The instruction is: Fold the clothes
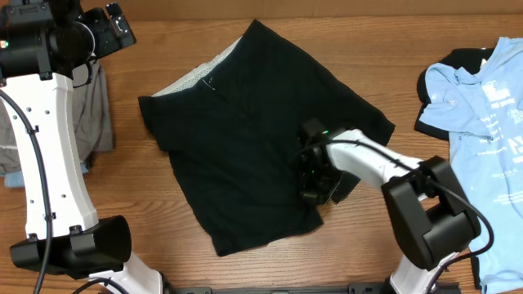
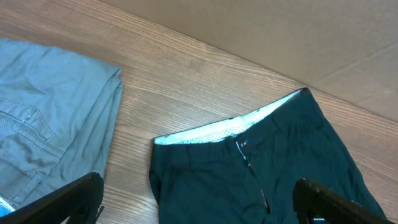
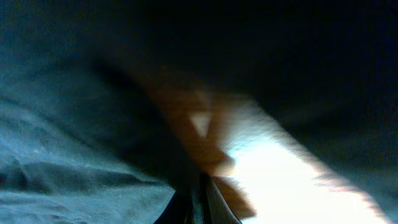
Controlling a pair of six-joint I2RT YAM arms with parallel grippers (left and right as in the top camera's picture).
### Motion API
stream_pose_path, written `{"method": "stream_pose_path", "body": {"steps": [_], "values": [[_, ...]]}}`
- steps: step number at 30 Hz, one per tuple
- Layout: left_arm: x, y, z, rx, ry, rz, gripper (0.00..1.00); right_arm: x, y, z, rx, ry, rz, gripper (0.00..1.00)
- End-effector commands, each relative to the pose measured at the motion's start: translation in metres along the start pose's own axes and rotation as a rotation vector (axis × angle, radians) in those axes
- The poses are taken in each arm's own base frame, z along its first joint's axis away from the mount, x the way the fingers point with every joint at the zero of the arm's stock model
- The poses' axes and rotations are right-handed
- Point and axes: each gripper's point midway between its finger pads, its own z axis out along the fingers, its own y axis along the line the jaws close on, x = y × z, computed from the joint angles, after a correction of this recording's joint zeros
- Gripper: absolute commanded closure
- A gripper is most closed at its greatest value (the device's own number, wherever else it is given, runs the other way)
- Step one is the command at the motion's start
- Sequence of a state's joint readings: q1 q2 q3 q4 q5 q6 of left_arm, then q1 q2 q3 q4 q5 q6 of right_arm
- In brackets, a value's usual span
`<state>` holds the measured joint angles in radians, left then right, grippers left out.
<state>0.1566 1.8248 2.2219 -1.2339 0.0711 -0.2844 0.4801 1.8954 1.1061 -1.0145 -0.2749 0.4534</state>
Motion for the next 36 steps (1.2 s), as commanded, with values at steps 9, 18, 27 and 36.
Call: {"method": "stream_pose_path", "body": {"steps": [9, 18, 27, 36], "values": [[0.0, 0.0, 0.002, 0.0, 0.001, 0.019, 0.0, -0.075, -0.07, -0.022, -0.026, -0.197, 0.109, 0.96], [0.0, 0.0, 0.002, 0.0, 0.001, 0.019, 0.0, -0.154, -0.114, -0.079, 0.03, -0.506, 0.118, 0.96], [0.0, 0.0, 0.002, 0.0, 0.001, 0.019, 0.0, -0.215, -0.153, -0.157, 0.128, -0.793, 0.012, 0.96], [0.0, 0.0, 0.002, 0.0, 0.001, 0.019, 0.0, -0.164, -0.144, -0.212, 0.092, -0.593, 0.177, 0.15]]}}
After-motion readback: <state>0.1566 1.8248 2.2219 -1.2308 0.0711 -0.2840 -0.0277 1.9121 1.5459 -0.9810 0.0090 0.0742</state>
